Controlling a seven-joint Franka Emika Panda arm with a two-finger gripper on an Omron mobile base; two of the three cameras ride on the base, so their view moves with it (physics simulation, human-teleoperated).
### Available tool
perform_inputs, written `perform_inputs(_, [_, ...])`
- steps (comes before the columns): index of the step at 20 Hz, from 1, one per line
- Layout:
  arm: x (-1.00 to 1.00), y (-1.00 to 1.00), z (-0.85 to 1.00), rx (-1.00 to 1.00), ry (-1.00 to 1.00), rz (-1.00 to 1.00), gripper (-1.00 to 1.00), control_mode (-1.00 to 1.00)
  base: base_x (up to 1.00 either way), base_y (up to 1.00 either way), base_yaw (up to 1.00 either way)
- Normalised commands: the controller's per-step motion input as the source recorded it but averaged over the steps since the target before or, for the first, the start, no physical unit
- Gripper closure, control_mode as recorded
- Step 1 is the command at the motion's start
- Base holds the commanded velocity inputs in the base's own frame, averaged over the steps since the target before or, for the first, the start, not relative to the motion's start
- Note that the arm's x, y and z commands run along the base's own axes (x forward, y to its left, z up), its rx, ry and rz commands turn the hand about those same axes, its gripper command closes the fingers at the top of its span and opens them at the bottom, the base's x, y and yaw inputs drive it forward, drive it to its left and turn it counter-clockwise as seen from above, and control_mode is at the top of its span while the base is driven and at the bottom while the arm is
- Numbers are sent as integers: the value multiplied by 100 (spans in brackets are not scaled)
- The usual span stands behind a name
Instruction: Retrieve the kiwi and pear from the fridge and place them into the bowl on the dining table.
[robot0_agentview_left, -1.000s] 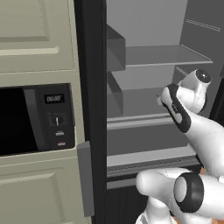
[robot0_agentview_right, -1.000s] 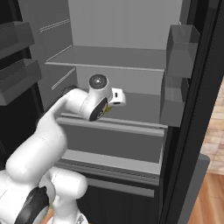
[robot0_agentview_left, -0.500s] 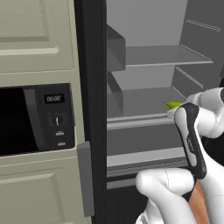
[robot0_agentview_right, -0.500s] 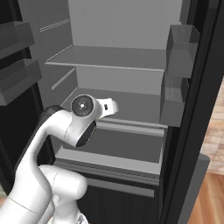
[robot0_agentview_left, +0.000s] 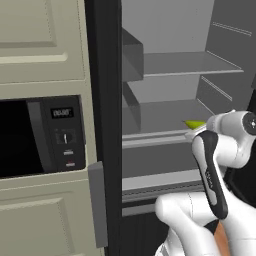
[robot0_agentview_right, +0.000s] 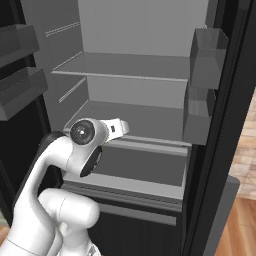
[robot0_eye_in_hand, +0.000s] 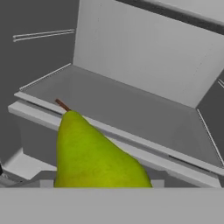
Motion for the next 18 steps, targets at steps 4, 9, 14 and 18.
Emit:
perform_inputs(4, [-20,0,31,0,0,0,100,-100,0,0,0])
perform_inputs(9, [-11,5,29,0,0,0,100,-100,0,0,0])
perform_inputs(14, [0,0,0,0,0,0,100,100,0,4,0])
perform_inputs(18, [0,0,0,0,0,0,100,100,-26,0,3])
